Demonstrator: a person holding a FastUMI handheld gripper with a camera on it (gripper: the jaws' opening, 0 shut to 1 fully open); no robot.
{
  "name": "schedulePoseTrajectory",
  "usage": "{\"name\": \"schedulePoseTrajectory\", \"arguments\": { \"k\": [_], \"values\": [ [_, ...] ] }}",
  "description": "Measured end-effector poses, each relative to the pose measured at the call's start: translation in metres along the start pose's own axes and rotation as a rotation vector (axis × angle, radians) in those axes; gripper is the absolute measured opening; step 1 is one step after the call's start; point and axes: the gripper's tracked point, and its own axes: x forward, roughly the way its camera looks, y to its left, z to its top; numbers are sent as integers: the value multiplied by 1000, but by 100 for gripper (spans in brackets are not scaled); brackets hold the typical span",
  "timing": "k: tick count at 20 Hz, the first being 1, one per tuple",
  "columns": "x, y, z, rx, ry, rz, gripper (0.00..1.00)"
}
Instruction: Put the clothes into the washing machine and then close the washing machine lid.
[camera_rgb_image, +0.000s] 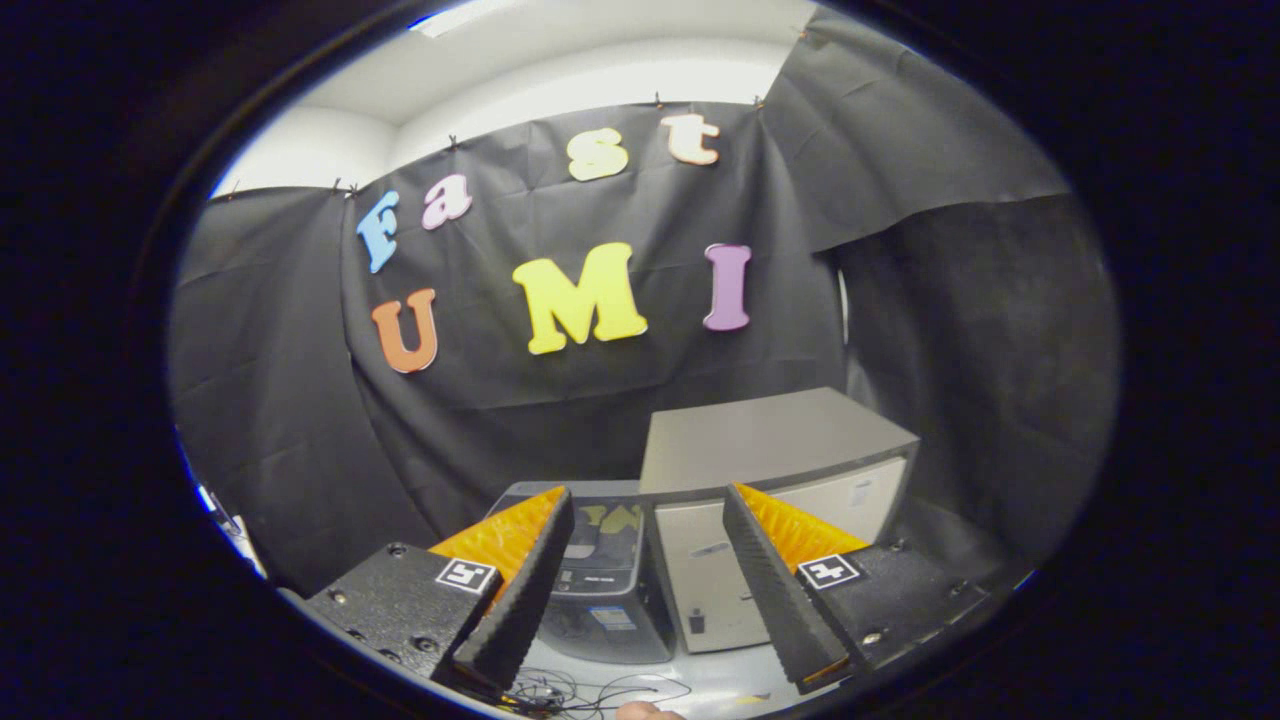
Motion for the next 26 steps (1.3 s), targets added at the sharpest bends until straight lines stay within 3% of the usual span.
{"name": "schedulePoseTrajectory", "arguments": {
  "k": [9,26],
  "values": [
    [-69,-62,-14,-35,-4,-10,95],
    [-73,-77,4,-51,-54,36,95]
  ]
}}
